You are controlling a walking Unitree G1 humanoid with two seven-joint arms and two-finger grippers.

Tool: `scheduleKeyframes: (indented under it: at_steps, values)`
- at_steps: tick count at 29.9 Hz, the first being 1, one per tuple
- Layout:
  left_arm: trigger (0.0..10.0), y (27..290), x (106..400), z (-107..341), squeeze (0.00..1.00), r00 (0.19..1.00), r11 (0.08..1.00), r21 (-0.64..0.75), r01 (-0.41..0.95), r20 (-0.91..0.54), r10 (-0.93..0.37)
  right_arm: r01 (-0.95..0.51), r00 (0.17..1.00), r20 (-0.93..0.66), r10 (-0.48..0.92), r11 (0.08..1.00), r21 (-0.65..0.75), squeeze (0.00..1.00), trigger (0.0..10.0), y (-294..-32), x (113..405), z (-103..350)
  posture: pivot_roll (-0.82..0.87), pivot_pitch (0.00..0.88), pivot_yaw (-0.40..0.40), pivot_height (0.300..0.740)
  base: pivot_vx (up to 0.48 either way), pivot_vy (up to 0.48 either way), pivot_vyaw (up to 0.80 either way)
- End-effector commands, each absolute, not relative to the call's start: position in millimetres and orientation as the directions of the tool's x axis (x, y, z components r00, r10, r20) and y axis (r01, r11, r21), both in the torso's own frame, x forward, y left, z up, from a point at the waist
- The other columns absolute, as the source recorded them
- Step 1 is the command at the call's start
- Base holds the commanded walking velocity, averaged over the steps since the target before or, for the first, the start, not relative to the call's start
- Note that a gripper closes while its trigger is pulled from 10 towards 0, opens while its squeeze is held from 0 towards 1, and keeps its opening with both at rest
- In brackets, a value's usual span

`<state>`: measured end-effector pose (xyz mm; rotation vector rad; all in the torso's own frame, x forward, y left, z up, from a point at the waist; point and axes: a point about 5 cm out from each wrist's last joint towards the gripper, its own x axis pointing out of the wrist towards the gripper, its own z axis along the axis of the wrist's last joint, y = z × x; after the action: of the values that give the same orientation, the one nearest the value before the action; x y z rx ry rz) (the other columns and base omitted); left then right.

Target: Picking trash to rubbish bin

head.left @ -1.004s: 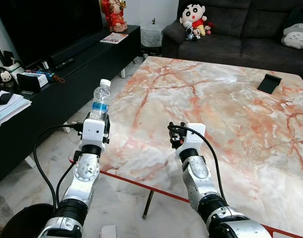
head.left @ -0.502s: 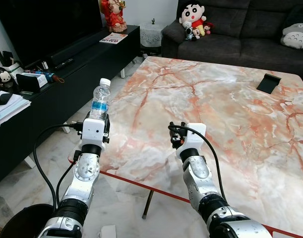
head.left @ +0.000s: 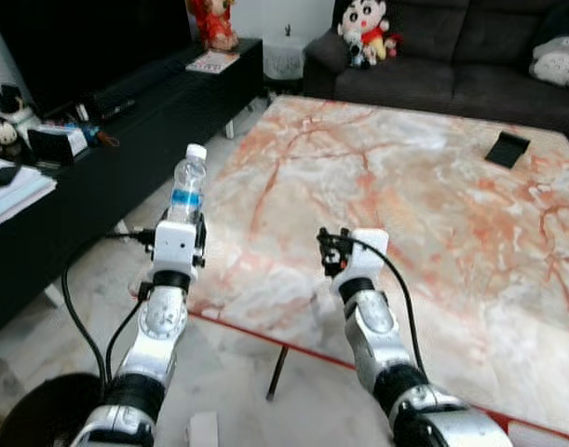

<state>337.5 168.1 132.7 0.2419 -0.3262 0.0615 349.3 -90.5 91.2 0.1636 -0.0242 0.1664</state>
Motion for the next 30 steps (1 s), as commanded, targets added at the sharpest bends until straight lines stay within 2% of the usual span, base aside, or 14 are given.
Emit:
scheduleKeyframes:
  at_steps: [1, 27, 30]
  values:
    - [10.0, 171, 338, 136, 0.00, 0.940, 0.969, 0.219, -0.116, 0.341, 0.035, -0.172, 0.985, 0.058, 0.164, 0.970, 0.170, 0.00, 10.0, -89, 351, 96, 0.02, 0.000, -0.008, 0.740, -0.285, 0.000, 0.00]
    - [10.0, 177, 336, 134, 0.00, 0.942, 0.966, 0.220, -0.133, 0.330, 0.055, -0.173, 0.985, 0.044, 0.168, 0.971, 0.167, 0.00, 10.0, -89, 351, 94, 0.03, 0.000, -0.012, 0.740, -0.268, 0.000, 0.00]
    - [10.0, 184, 334, 128, 0.00, 0.949, 0.965, 0.215, -0.148, 0.304, 0.078, -0.179, 0.984, 0.012, 0.180, 0.971, 0.159, 0.00, 10.0, -90, 348, 87, 0.02, 0.000, -0.013, 0.740, -0.264, 0.000, 0.00]
